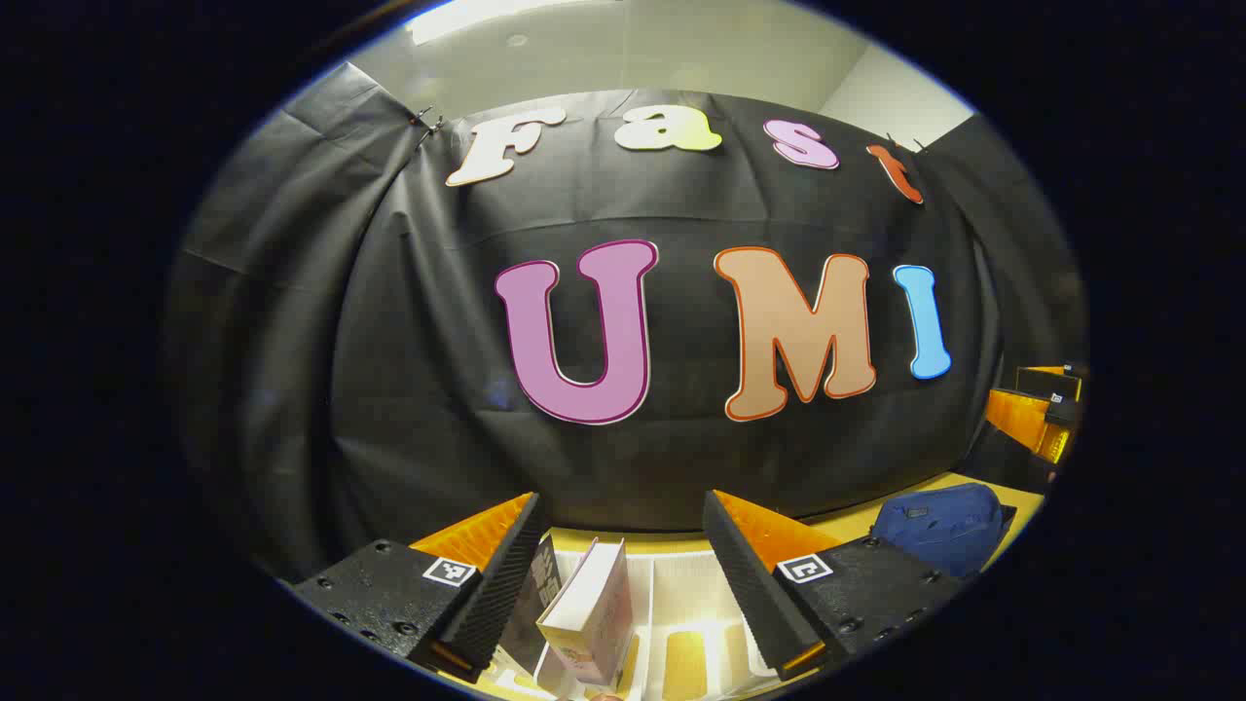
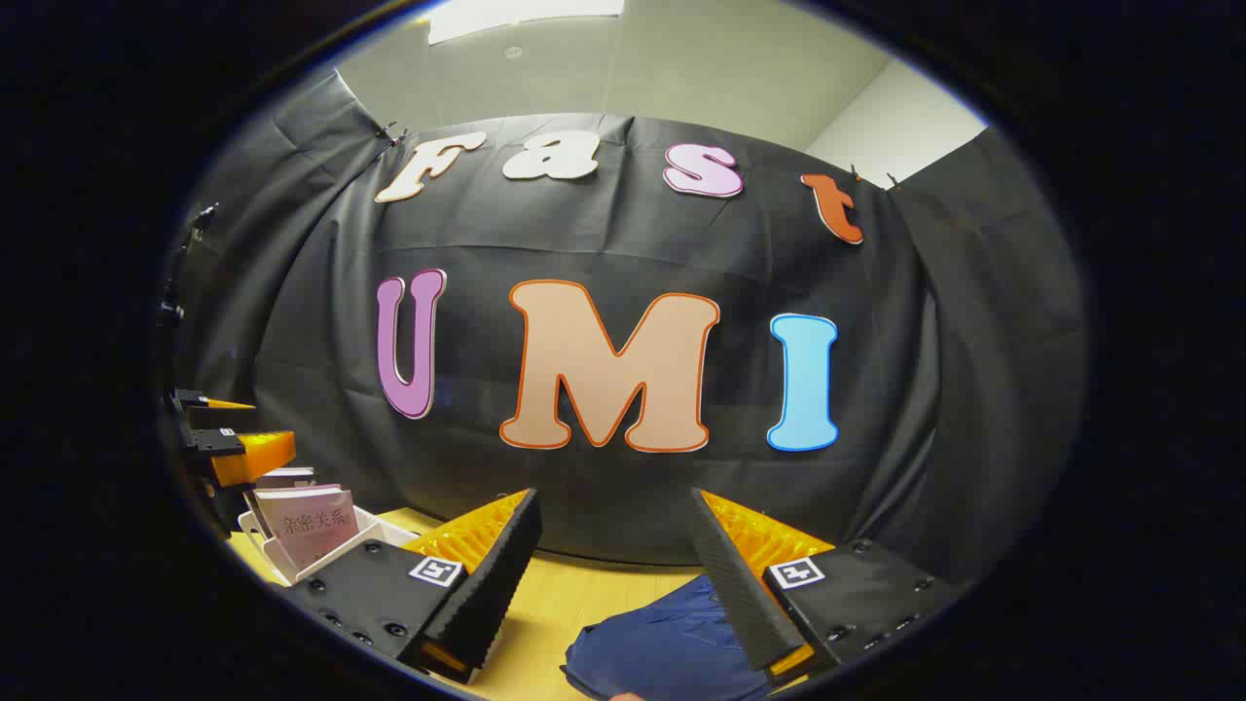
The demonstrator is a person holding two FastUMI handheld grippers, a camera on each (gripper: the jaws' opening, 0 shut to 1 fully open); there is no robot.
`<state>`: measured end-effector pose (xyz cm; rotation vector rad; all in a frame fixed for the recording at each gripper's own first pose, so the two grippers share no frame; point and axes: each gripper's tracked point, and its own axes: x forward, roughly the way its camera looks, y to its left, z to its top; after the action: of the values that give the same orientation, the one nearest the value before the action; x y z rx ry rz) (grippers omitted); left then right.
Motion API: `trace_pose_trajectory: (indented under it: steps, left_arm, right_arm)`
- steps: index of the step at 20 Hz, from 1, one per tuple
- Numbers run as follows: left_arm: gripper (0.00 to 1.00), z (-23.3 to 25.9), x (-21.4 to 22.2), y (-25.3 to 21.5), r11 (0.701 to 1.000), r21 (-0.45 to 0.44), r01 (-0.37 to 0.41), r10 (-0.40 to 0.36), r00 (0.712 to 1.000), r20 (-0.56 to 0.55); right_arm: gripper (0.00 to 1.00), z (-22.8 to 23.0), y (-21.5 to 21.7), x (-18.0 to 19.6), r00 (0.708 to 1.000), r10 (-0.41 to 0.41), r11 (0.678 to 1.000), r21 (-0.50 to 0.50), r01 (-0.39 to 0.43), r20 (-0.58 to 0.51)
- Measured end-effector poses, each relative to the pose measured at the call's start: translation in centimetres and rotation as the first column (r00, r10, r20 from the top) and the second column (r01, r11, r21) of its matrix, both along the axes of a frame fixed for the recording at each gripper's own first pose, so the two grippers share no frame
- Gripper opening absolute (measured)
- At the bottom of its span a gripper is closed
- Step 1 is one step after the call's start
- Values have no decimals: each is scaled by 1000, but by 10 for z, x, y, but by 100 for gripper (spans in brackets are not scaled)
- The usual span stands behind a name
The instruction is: Open the schoolbag, grab two books from the bookshelf and put them into the schoolbag.
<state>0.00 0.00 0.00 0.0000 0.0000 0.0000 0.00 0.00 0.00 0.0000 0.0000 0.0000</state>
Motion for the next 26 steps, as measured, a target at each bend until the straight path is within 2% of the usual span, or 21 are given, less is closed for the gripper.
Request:
trace_pose_trajectory:
  steps: [6, 7, 10, 11, 14, 15, 18, 19, 20, 22, 24, 25, 26]
  left_arm:
    - [96, 2, 3, 11, 1000, 2, -18, 18, 1000, 2]
    - [99, 2, 3, 12, 1000, 8, -20, 19, 1000, 6]
    - [99, 7, 3, 13, 1000, 16, -23, 23, 1000, 19]
    - [96, 7, 3, 13, 1000, 16, -23, 23, 999, 23]
    - [96, 8, 4, 9, 1000, 16, -18, 18, 1000, 25]
    - [99, 8, 5, 8, 1000, 16, -17, 16, 1000, 27]
    - [96, 11, 7, 3, 1000, 26, -9, 9, 999, 32]
    - [99, 13, 7, 2, 999, 31, -8, 7, 999, 37]
    - [96, 14, 7, 1, 999, 33, -7, 6, 999, 38]
    - [96, 13, 8, -1, 999, 35, -4, 2, 999, 39]
    - [96, 15, 8, -2, 999, 37, -4, 3, 999, 36]
    - [96, 13, 8, -1, 999, 38, -6, 4, 999, 36]
    - [96, 13, 7, 0, 999, 40, -8, 7, 999, 34]
  right_arm:
    - [100, -3, -3, 4, 1000, -6, 1000, -4, 6, -9]
    - [100, -3, -5, 5, 1000, -10, 1000, -3, 10, -10]
    - [100, -5, -10, 6, 1000, -24, 1000, 1, 24, -16]
    - [100, -5, -12, 7, 999, -29, 1000, 2, 29, -17]
    - [100, -9, -17, 8, 999, -40, 999, 4, 40, -23]
    - [100, -11, -19, 8, 999, -46, 999, 4, 46, -27]
    - [100, -19, -24, 11, 998, -53, 999, 10, 53, -45]
    - [100, -22, -25, 11, 997, -55, 998, 7, 55, -54]
    - [100, -25, -27, 11, 997, -55, 998, 1, 55, -60]
    - [98, -32, -28, 12, 996, -40, 999, -23, 38, -79]
    - [100, -37, -29, 11, 996, -25, 998, -58, 20, -87]
    - [94, -39, -31, 10, 996, -18, 997, -82, 11, -89]
    - [98, -42, -32, 9, 995, -11, 994, -107, 0, -95]
